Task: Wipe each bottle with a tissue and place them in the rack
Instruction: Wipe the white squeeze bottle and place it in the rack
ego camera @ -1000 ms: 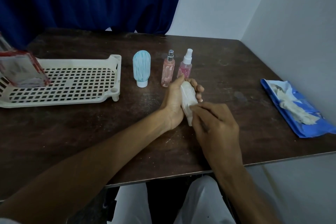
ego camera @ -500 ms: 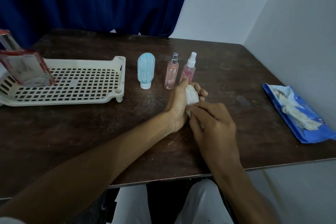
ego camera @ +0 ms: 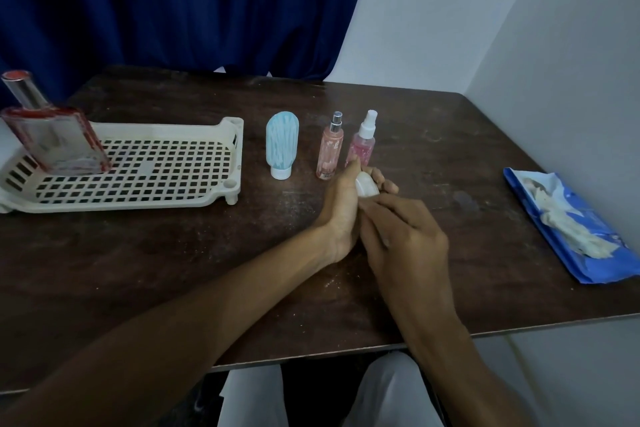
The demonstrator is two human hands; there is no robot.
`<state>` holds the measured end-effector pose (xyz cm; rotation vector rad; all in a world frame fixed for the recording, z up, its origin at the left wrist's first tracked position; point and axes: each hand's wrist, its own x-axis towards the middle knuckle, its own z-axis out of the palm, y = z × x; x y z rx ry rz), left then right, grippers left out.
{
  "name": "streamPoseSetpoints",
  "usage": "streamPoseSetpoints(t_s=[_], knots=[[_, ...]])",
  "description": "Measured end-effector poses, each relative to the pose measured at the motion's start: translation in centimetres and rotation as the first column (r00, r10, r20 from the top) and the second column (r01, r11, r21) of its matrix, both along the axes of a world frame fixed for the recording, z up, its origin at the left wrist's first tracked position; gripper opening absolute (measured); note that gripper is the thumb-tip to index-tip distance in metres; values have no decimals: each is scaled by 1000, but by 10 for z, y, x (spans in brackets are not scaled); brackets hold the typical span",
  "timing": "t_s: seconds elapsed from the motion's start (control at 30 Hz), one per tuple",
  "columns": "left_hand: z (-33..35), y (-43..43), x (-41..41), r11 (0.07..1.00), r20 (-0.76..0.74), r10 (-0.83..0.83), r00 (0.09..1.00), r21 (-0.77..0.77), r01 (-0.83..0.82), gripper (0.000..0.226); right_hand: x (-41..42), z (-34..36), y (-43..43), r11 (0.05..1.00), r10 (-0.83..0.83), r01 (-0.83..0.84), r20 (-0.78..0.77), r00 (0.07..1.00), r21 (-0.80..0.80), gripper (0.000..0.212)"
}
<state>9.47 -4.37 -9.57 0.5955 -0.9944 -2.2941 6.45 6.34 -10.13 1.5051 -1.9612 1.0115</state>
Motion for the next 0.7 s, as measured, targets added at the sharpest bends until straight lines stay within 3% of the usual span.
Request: streamPoseSetpoints(t_s=[0.2, 0.33, 0.43, 0.7], knots=[[1, -1, -5, 1000, -9, -11, 1000, 19, 11, 51, -11, 1, 9, 999, -26, 27, 35, 999, -26, 13], [0, -1, -2, 999, -24, -40, 999, -5, 40, 51, -10, 8, -1, 1000, -26, 27, 46, 999, -9, 26], [1, -5, -2, 999, -5, -37, 999, -2, 37, 52, -6, 4, 5, 1000, -12, 12, 45, 999, 4, 12], [1, -4, 0, 984, -61, -180, 982, -19, 179, 55, -12, 10, 0, 998, -54, 57, 90, 994, -35, 13]])
